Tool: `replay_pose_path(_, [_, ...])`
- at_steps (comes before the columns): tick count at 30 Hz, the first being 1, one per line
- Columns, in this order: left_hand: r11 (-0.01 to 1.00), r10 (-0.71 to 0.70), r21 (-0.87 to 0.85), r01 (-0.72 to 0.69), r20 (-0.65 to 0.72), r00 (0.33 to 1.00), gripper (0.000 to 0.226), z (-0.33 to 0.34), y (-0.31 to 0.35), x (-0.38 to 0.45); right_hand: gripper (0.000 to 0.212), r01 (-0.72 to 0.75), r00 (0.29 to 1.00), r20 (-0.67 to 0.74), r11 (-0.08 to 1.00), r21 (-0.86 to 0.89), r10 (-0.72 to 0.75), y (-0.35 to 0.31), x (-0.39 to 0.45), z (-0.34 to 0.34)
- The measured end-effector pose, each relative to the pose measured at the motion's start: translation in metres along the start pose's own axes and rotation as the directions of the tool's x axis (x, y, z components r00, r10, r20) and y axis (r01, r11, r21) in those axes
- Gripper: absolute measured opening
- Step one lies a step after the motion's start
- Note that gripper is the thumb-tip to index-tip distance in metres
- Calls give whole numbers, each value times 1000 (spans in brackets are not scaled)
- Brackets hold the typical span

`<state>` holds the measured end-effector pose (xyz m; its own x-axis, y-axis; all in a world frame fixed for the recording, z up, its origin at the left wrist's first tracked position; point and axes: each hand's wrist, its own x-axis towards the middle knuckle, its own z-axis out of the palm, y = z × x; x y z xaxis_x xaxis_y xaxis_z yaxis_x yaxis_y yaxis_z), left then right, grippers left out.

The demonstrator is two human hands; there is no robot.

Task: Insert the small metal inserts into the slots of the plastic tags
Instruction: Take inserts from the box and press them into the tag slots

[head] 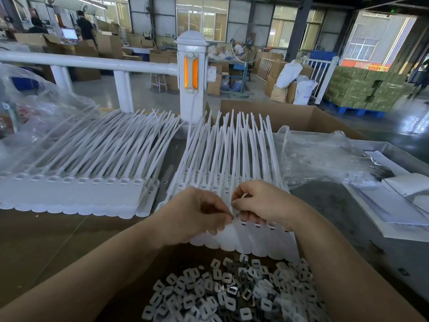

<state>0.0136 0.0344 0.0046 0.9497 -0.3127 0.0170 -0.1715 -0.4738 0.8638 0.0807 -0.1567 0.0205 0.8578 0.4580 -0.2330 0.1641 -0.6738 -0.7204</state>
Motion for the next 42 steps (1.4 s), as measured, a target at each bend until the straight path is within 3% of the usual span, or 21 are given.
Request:
replay_pose_path(2, [993, 5, -117, -19, -118, 993, 9, -1, -6, 4, 6, 1, 1000, 24, 994, 109, -4, -1, 0, -1])
replay_pose_path(7, [978, 14, -202, -56, -203, 979, 23, -1, -12, 6, 7, 5, 993, 113, 940, 342, -47, -3, -2, -3])
replay_pose_path(11, [980, -2, -190, -51, -271, 963, 29, 0, -13, 7, 4, 32, 991, 112, 942, 333, -74, -3, -1, -1])
replay_pose_path(17, [993, -99, -87, 74, -321, 942, 35, 2, -7, 8, 4, 89, 993, 49, 950, 300, -108, -2, 0, 0])
replay_pose_path(24, [989, -132, -103, 106, -294, 946, 38, 3, -4, 6, 2, 117, 992, 18, 965, 236, -125, -6, 0, 5])
replay_pose_path(29, [987, -28, 140, 79, -337, 941, 29, 9, -9, 6, 4, 87, 996, -30, 959, 270, -81, -6, 0, 2])
replay_pose_path(32, [959, 26, 275, 64, -312, 950, 25, 12, -11, 5, 7, 70, 996, -68, 983, 168, -60, -4, -1, 0])
replay_pose_path(37, [917, 105, 399, 11, -270, 957, 21, 12, -13, 5, 18, 46, 997, -59, 986, -162, -56, -6, 0, 4])
replay_pose_path(42, [892, 152, 451, -26, -246, 957, 12, 13, -14, 3, 10, 80, 995, -43, 958, -277, -95, -10, 2, 7])
